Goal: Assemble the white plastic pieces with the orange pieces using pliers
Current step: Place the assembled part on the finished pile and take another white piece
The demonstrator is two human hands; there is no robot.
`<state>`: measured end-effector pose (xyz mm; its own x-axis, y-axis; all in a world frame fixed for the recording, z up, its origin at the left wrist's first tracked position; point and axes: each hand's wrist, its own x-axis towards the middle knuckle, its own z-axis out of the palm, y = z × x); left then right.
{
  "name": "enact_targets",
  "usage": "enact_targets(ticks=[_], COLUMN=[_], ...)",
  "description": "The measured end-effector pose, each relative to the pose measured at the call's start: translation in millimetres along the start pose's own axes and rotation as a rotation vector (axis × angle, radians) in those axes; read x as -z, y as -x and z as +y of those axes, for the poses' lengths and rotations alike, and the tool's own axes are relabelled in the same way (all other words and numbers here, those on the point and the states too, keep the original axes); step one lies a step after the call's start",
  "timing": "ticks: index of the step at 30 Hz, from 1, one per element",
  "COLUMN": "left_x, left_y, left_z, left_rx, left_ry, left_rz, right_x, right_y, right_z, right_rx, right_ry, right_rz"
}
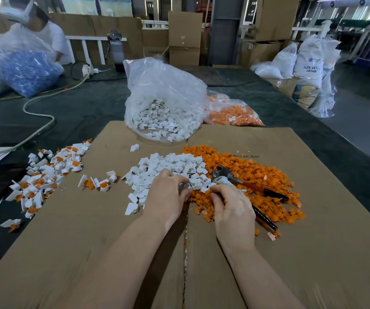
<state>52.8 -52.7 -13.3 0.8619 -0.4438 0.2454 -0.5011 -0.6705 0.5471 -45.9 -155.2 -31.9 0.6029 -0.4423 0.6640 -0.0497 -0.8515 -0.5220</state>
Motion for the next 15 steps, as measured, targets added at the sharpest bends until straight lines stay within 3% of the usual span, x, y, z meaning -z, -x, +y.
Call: enact_targets(ticks=[15], left_x=[-1.5], left_y=[-2.8], left_z=[5.5], left_rx=[0.057], left_ry=[0.059], left_rz=[-0.023], right_x=[2.5], right_y=[-0.8], right_z=[-3.4], right_rx=[-0.048], right_ry=[-0.067], right_rz=[-0.005])
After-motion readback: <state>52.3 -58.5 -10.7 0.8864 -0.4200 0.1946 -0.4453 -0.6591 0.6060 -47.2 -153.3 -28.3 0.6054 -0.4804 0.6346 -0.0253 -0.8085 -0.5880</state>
